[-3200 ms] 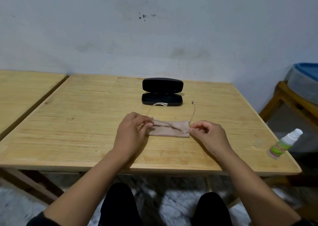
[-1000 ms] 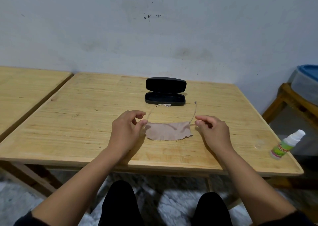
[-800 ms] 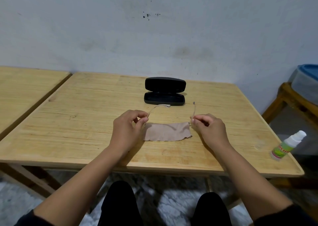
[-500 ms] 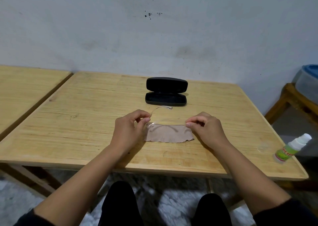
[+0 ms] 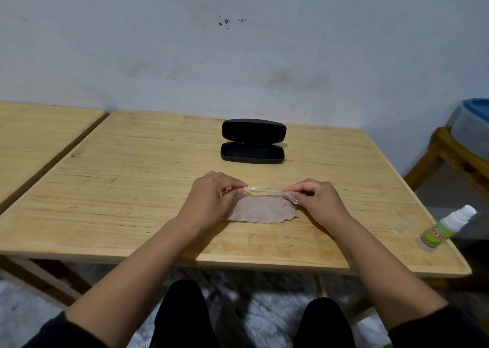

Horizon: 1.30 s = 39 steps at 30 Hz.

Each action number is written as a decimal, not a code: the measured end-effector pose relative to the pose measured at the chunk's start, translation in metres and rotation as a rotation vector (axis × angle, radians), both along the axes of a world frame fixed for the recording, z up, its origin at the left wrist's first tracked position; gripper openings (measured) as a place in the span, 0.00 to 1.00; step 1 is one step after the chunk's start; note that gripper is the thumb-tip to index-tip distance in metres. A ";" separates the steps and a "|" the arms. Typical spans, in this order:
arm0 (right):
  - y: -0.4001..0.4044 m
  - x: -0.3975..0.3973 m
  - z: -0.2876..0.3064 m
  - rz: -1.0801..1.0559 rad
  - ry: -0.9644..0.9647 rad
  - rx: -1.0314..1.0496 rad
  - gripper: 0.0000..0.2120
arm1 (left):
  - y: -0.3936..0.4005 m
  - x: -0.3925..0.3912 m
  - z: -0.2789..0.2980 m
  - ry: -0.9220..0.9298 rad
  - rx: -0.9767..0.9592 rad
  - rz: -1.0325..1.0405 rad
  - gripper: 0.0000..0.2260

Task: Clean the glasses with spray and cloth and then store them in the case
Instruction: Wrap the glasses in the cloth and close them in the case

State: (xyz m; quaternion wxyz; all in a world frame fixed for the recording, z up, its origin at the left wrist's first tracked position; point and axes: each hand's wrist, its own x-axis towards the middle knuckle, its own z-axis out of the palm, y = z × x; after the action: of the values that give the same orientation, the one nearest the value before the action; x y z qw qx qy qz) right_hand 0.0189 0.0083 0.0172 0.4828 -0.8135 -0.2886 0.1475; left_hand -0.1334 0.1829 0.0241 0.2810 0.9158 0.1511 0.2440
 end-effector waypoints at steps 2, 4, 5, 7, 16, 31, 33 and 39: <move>-0.003 0.001 0.004 -0.022 0.052 0.047 0.04 | 0.000 -0.001 0.000 0.016 -0.003 0.009 0.08; -0.005 0.001 0.009 -0.038 0.079 0.100 0.05 | 0.001 -0.003 -0.001 0.029 -0.030 0.030 0.10; -0.005 0.000 0.011 -0.031 0.075 0.104 0.05 | 0.001 -0.005 -0.001 0.035 -0.045 0.041 0.11; -0.006 -0.003 0.013 0.008 0.054 0.063 0.07 | 0.000 -0.008 -0.002 0.048 -0.071 0.059 0.12; 0.004 -0.012 0.015 0.091 -0.193 -0.145 0.09 | -0.001 -0.007 0.002 0.076 -0.089 0.060 0.05; 0.042 0.025 0.040 0.104 -0.457 -0.120 0.03 | 0.034 0.036 0.018 -0.093 -0.047 0.077 0.03; 0.054 0.038 0.046 0.095 -0.519 -0.107 0.03 | 0.044 0.050 0.022 -0.130 -0.060 0.095 0.04; 0.086 0.069 0.043 0.042 -0.604 -0.023 0.03 | 0.071 0.088 0.023 -0.198 -0.100 0.145 0.06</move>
State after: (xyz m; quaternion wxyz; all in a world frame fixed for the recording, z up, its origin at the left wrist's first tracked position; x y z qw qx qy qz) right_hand 0.0876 0.0939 0.0602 0.3627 -0.8199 -0.4341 -0.0880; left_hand -0.0458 0.2539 0.0473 0.3216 0.8587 0.2003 0.3451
